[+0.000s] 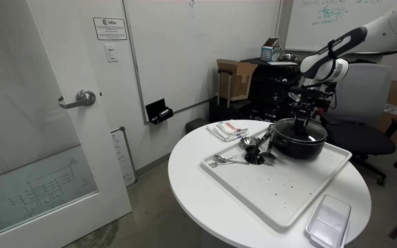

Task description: Pick up the lid and cover the pot

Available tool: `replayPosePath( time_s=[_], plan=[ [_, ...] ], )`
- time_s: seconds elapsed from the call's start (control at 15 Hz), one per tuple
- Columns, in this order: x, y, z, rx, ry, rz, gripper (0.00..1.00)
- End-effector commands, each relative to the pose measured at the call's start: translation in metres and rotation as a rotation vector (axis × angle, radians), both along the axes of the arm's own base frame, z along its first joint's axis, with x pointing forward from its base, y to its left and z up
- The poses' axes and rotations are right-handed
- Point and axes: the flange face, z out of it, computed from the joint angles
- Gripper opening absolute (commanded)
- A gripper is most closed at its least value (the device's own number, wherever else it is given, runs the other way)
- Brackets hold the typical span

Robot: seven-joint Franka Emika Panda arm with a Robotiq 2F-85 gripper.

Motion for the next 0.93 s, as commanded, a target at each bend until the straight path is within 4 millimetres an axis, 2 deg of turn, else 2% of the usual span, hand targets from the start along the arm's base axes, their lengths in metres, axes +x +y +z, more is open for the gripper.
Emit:
replayPosePath(
  time_s=[0.0, 0.87],
  plan=[
    [0.008, 0.001, 0.008, 0.019, -0.018, -0.008, 0.26],
    [0.012, 0.02, -0.002, 0.048, -0.025, 0.001, 0.26]
  ],
)
